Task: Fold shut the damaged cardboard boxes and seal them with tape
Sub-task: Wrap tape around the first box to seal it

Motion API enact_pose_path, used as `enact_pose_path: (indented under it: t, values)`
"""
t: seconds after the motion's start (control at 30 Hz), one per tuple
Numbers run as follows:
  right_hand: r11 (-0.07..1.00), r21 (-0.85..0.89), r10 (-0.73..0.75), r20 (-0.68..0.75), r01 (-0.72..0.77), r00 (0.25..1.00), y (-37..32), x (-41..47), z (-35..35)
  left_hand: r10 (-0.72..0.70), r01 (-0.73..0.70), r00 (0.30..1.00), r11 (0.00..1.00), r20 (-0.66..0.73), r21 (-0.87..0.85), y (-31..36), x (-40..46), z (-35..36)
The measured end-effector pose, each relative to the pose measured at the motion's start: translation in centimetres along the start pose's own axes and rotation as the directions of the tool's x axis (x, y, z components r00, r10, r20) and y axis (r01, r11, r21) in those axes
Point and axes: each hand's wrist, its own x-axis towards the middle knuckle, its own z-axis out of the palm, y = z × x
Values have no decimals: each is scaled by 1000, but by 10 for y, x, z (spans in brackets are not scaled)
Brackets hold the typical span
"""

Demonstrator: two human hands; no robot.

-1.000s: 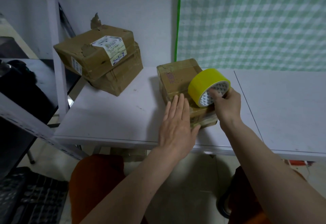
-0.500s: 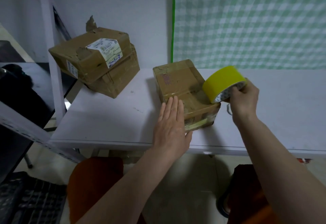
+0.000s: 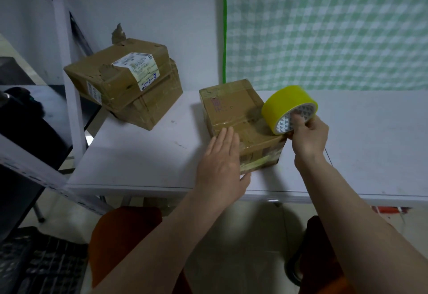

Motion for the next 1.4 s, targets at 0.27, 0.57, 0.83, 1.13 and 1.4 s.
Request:
enact_pose_path:
  t: [0.27, 0.57, 0.83, 1.13, 1.4]
  values:
    - [988, -109, -107, -9, 106, 994, 4, -2, 3, -11, 15, 989, 1000, 146, -26, 44, 27, 2]
    - [988, -118, -98, 9, 98, 995, 8, -1, 3, -134, 131, 985, 991, 104, 35, 7, -5, -3]
    - [970, -186, -162, -19, 156, 987, 10, -5, 4, -85, 88, 986, 996, 143, -18, 44, 17, 1]
    - [978, -157, -137, 9, 136, 991, 9, -7, 3, -131, 131, 991, 991, 31, 8, 4, -13, -5]
    - [981, -149, -118, 68, 127, 991, 9, -9, 5, -64, 65, 997, 998, 47, -22, 17, 29, 2]
